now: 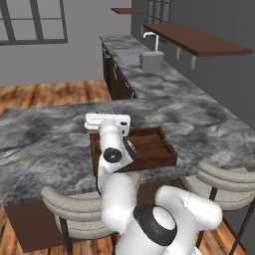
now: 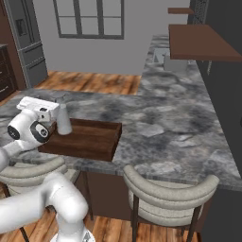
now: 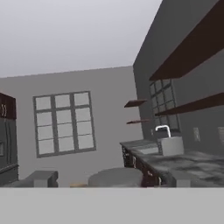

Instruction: There is a tray on the dining counter. Grab the cup, mug, and pitcher and place them on the tray. The pitcher may be placed next to the tray if it cannot fit the tray.

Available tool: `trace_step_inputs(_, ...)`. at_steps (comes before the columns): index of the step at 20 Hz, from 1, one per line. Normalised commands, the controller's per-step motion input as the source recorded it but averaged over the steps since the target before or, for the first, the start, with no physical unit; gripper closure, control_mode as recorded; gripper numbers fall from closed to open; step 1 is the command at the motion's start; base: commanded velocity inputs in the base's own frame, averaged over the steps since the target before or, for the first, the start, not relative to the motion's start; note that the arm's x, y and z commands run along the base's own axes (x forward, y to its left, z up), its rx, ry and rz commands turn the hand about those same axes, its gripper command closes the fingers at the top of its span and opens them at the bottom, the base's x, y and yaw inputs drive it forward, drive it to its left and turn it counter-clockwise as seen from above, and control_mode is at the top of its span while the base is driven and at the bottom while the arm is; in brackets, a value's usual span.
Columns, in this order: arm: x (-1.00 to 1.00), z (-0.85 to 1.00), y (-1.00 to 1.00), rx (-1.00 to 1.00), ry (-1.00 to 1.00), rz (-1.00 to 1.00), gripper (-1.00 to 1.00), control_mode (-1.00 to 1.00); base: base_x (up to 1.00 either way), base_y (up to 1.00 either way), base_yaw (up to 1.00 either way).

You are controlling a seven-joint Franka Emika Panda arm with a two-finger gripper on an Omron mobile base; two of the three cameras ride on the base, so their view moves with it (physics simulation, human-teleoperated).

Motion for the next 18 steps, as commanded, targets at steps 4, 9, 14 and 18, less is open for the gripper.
trace_step_inputs(4, -0.16, 1.0, -0.21, 0.2, 0.42, 0.0, -1.0, -1.0, 0.0, 0.0, 0.0)
trace_step_inputs(9, -0.38, 1.0, -0.36, 0.19, 0.43, 0.0, -1.0, -1.0, 0.0, 0.0, 0.0)
trace_step_inputs(14, -0.86, 0.48, -0.33, 0.14, 0.44, 0.0, -1.0, -1.0, 0.0, 0.0, 0.0)
trace_step_inputs(18, -0.63, 0.09, -0.07, 0.05, 0.45, 0.04, -1.0, -1.0, 0.0, 0.0, 0.0)
